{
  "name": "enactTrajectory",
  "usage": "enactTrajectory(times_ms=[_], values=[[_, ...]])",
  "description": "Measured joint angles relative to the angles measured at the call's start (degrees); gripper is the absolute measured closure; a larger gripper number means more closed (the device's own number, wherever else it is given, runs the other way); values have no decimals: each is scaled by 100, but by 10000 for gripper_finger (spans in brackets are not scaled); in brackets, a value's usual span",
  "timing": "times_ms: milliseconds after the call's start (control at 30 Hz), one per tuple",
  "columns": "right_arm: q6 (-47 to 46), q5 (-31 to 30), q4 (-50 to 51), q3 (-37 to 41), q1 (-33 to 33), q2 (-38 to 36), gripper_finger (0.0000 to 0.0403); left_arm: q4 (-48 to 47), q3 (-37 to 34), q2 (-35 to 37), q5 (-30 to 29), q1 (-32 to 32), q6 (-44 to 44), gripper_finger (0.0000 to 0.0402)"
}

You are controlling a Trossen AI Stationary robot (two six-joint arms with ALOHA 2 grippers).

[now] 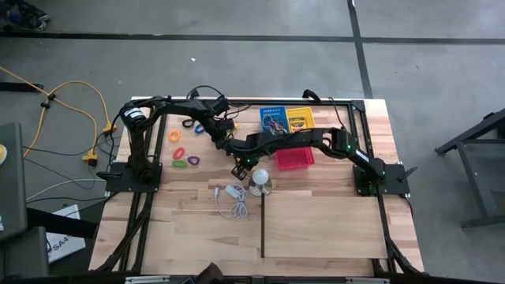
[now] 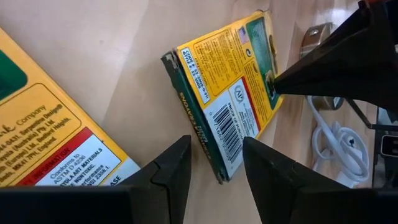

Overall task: Pick & Place Office Desk Supplies
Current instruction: Stack the right yellow crayon box on top of the yellow crayon box

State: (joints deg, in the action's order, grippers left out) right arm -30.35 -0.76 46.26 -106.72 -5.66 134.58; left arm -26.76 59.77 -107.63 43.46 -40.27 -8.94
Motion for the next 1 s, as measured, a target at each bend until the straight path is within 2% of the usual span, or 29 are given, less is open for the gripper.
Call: enactTrajectory(times_ms=[200,300,1000], values=[[8,-67,-7,2,33,0,401,24,0,0,113,33,32,261],[11,-87,-20,2,43,0,401,39,0,0,360,41,14,261],[66,-366,-54,2,160,0,401,228,0,0,704,192,-19,261]])
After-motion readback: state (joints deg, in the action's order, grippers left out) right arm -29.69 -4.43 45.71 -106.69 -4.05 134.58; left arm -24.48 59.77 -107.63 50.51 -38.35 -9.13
